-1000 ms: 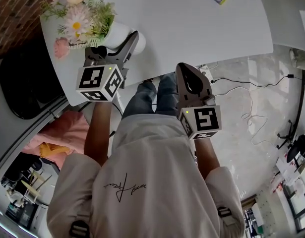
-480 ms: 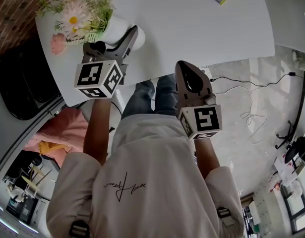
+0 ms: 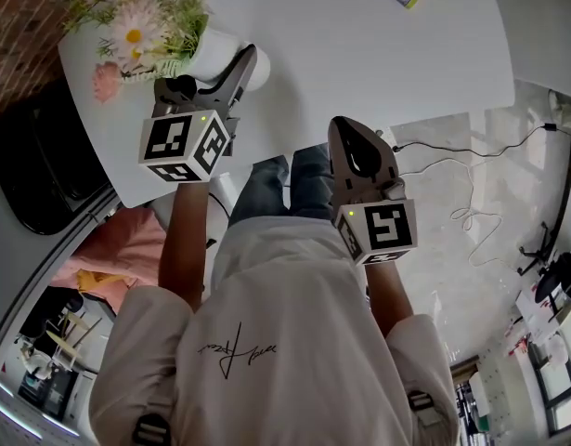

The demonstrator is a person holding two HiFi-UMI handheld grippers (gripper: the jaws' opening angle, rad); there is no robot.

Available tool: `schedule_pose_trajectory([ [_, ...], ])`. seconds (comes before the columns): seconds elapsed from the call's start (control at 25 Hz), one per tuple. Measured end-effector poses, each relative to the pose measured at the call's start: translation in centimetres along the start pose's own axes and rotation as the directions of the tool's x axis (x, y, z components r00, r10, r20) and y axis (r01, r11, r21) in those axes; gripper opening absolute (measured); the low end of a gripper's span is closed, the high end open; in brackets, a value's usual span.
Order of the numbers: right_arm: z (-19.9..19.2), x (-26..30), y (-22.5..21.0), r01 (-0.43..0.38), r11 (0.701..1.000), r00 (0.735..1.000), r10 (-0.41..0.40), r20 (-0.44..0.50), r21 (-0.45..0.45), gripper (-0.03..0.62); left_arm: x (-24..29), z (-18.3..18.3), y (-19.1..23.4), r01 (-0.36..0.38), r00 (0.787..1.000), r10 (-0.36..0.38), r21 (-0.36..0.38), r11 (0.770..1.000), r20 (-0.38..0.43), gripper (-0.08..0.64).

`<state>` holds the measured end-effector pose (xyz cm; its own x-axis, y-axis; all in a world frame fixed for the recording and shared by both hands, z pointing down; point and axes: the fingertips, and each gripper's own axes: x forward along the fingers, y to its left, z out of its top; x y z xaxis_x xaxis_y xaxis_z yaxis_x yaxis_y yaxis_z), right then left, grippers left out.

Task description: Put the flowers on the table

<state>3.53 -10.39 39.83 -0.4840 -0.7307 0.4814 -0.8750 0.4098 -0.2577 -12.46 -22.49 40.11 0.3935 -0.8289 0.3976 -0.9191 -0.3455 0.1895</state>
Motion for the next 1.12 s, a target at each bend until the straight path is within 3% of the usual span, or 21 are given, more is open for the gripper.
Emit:
schedule_pose_trajectory([
  [1.12, 0.3, 1.8, -4.7, -0.076, 0.997, 0.996, 0.076, -0.043, 0.019, 0.025, 7.8, 0.7, -1.9, -0.009, 1.0, 0.009, 0.023, 1.0, 0.007, 0.42],
])
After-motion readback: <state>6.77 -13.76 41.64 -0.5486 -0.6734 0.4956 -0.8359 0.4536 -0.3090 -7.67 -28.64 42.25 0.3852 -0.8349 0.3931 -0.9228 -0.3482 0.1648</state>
